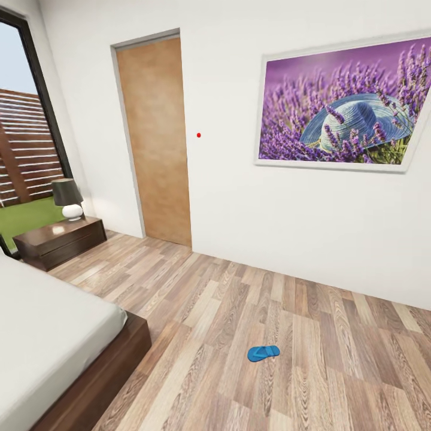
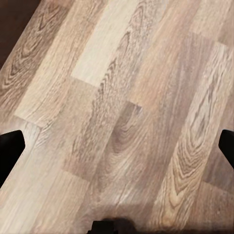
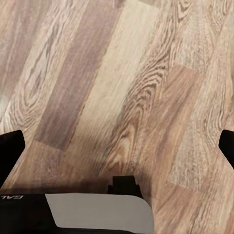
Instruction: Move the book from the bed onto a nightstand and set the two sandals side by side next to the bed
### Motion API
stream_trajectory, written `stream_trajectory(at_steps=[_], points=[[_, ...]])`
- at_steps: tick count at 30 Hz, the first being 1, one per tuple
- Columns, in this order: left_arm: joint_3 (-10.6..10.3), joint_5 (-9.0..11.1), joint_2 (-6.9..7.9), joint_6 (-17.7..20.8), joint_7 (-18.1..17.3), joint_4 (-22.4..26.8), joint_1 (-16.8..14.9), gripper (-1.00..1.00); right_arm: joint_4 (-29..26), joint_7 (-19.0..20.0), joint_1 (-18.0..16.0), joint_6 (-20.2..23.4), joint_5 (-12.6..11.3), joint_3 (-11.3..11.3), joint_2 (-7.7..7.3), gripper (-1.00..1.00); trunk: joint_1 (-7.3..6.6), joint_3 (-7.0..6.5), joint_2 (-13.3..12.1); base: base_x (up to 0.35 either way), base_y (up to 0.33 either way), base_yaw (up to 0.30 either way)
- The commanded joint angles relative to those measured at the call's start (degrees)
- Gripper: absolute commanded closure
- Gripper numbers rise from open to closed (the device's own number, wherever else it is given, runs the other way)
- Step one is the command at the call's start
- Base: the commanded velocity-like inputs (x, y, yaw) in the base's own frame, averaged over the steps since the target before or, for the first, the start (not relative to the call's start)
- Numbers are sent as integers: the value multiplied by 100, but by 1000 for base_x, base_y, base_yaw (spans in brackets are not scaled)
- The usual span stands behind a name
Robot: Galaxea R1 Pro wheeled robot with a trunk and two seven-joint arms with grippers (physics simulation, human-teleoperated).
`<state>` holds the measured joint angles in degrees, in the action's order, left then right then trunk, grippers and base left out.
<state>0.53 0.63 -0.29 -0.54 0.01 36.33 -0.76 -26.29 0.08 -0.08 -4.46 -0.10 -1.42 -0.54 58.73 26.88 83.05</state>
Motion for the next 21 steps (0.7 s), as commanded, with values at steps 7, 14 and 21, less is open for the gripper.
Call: stream_trajectory(at_steps=[7,14,21], points=[[122,269,-25,-333,6,-428,-3,-100,89,1,1,-15,-15,5,-3,-100,0,5,3,0,0,0],[118,297,-32,-431,-4,-503,-3,-100,263,-2,0,-11,-14,-19,8,-100,0,5,3,0,0,0],[126,310,-26,-735,-9,-512,-3,-100,280,1,-1,0,-12,-31,3,-100,0,5,3,0,0,-79]])
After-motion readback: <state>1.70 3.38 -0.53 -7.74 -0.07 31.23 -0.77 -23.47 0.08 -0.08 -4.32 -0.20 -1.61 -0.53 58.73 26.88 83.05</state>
